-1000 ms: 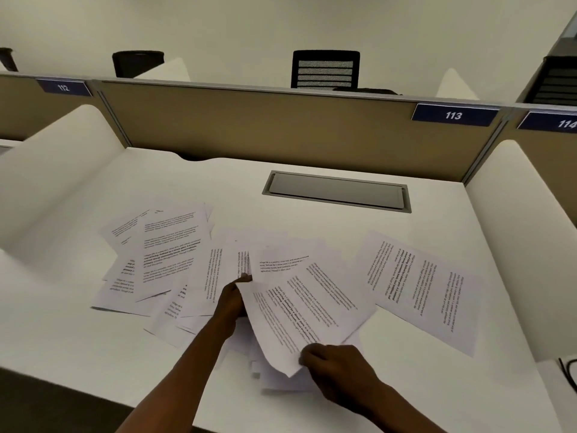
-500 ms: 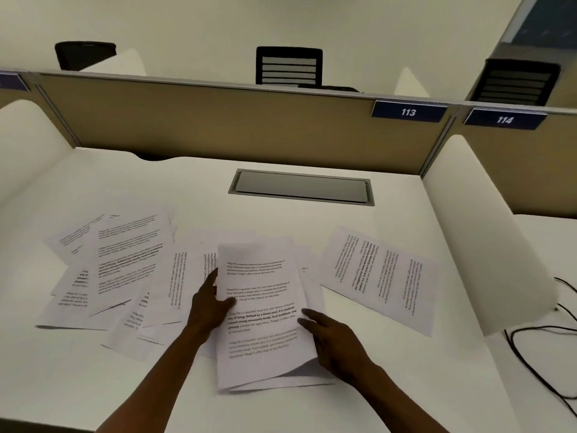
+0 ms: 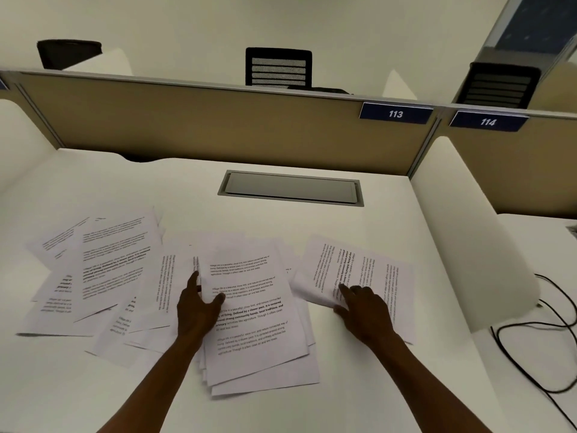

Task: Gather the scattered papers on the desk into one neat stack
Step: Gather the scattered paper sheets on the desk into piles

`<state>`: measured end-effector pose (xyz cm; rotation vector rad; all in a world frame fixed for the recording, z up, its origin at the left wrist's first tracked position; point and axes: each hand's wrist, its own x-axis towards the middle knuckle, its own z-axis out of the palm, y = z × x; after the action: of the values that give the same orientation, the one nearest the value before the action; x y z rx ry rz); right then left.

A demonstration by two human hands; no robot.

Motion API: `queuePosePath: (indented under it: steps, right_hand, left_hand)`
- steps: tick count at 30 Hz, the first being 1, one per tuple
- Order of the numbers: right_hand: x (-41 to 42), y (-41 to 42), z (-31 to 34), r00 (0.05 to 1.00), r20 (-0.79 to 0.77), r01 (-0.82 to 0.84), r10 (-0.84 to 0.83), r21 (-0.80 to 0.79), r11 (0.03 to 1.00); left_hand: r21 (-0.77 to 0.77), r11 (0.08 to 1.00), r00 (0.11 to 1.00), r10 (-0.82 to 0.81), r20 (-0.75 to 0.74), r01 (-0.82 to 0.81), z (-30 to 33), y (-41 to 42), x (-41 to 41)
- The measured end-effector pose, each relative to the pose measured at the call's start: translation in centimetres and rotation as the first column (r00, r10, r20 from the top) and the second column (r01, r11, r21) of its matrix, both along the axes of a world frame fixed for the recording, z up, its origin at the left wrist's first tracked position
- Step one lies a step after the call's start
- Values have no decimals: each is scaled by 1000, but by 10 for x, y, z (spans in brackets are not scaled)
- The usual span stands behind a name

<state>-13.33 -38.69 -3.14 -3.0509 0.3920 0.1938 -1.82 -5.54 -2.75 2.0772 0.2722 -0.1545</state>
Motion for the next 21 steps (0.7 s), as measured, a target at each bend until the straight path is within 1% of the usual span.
queuePosePath:
  steps: [2,5,7,9,10,11,12,14,15,16,18,21]
  right_hand:
    - [1,1,4,997,61,-43,45,-28,999]
    - [1,8,14,965,253,-66,67,-11,998]
    - [3,18,21,915,402,-43,18,54,998]
    - [7,34,27,867,498,-81,3,135,987]
    - [9,44,29,857,513,-145,45,157,977]
    - [10,54,30,849,514,-238,124,162,958]
    - [10,65,30,832,509,-343,222,157,926]
    - [9,81,27,787,481,-508,386,149,848]
    - [9,86,24,776,462,-547,429,156,822]
    - [9,89,20,777,442,-561,448,167,811]
    - [10,89,14,791,420,-553,445,177,814]
    - [14,81,5,804,400,-528,440,144,837]
  left_hand:
    - [8,1000,1000,-6,-9,6,1,-1,-2]
    - [-30,999,999,-24,-31,23,5,-2,-7]
    - [-79,997,998,-15,-56,11,7,-1,-11]
    - [-112,994,997,8,-83,-17,8,2,-12]
    - [-122,992,995,10,-96,-21,9,4,-12]
    - [-155,987,994,9,-113,-26,9,5,-11]
    - [-222,974,990,13,-141,-44,11,5,-10]
    - [-397,907,969,45,-243,-142,18,7,-6]
    - [-457,866,951,65,-301,-204,20,8,-3]
    - [-493,832,933,76,-352,-254,20,11,1]
    - [-524,799,910,67,-410,-294,19,18,6]
    - [-527,806,901,16,-434,-268,19,25,9]
